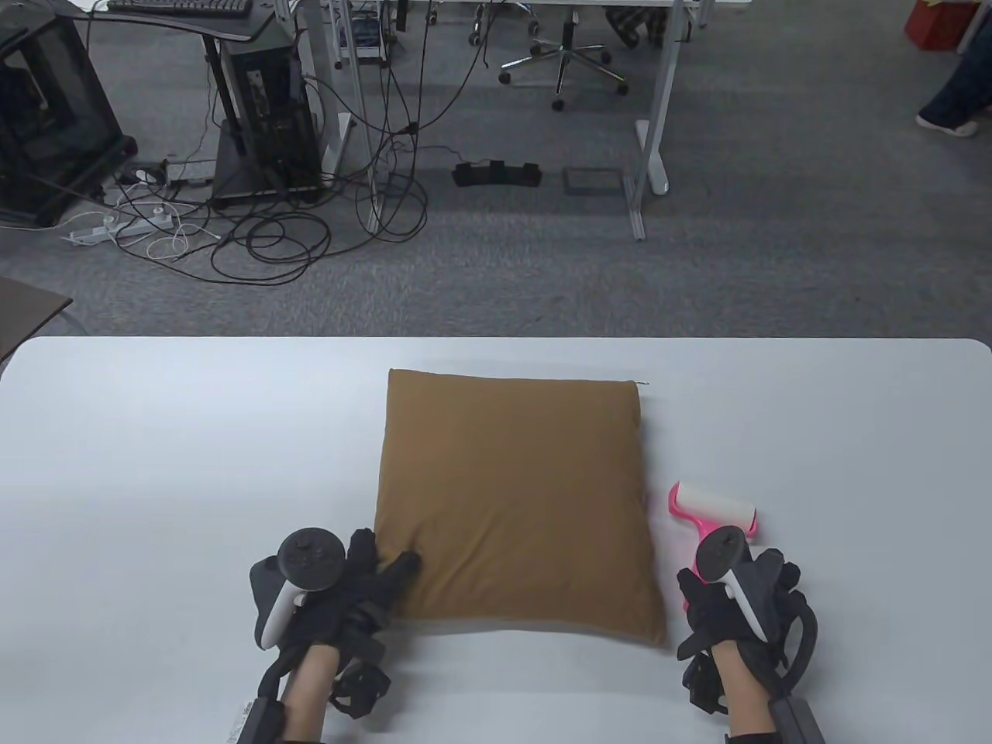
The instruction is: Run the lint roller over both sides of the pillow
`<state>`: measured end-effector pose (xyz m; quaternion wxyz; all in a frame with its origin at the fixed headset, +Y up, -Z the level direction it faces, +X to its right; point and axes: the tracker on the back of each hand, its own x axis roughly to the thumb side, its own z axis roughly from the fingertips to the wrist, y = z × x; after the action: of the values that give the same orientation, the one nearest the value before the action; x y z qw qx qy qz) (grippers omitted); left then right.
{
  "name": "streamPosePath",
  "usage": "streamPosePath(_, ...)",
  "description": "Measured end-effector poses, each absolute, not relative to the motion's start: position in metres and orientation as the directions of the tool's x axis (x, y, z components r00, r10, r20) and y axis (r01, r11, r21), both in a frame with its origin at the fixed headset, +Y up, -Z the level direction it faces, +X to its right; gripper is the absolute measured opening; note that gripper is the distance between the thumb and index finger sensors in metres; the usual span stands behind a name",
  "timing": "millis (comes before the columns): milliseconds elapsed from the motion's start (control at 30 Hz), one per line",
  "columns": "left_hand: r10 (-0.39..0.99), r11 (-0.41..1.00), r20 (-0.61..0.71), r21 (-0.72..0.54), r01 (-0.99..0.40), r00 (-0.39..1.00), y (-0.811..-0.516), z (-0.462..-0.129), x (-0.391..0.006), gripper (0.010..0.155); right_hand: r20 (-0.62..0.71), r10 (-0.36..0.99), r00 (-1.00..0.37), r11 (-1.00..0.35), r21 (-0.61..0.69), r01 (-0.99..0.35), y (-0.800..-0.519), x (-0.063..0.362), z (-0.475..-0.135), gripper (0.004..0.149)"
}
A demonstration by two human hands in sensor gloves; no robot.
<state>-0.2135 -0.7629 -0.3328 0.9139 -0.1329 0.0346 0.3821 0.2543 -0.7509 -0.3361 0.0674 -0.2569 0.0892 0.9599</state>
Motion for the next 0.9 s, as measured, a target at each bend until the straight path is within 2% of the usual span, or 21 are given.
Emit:
streamPosePath(100, 0.656, 0.717, -0.136, -0.195, -0.67, 0.742, -0.762, -0.334, -0.211, 0.096, -0.499, 0.074, -0.864, -0.98, 0.123, -0.154, -0.754, 0.251, -0.338, 0.061)
streamPosePath(267, 0.67, 0.7, -0.143, -0.204, -0.684, 0.728, -0.763, -0.333, -0.212, 0.096, -0.499, 0.023, -0.866, -0.992, 0.099, -0.083, -0.761, 0.252, -0.341, 0.063)
streamPosePath(400, 0.667, 0.704, -0.139, -0.204, -0.681, 0.731, -0.763, -0.333, -0.212, 0.096, -0.529, 0.113, -0.841, -0.989, 0.025, -0.148, -0.756, 0.261, -0.34, 0.057)
streamPosePath(500, 0.666, 0.704, -0.14, -0.208, -0.68, 0.733, -0.763, -0.333, -0.212, 0.095, -0.526, 0.253, -0.812, -0.965, -0.079, -0.249, -0.733, 0.272, -0.333, 0.057)
streamPosePath(567, 0.667, 0.702, -0.141, -0.212, -0.68, 0.732, -0.762, -0.333, -0.212, 0.095, -0.508, 0.287, -0.812, -0.957, -0.122, -0.262, -0.72, 0.274, -0.329, 0.057)
streamPosePath(667, 0.666, 0.7, -0.143, -0.218, -0.68, 0.732, -0.762, -0.333, -0.212, 0.094, -0.438, 0.314, -0.842, -0.949, -0.177, -0.261, -0.687, 0.273, -0.318, 0.057)
streamPosePath(800, 0.664, 0.701, -0.143, -0.222, -0.678, 0.734, -0.762, -0.334, -0.212, 0.093, -0.244, 0.426, -0.871, -0.892, -0.273, -0.36, -0.647, 0.259, -0.295, 0.057)
streamPosePath(900, 0.661, 0.705, -0.14, -0.221, -0.674, 0.737, -0.761, -0.334, -0.211, 0.093, -0.059, 0.419, -0.906, -0.868, -0.32, -0.381, -0.622, 0.239, -0.271, 0.055)
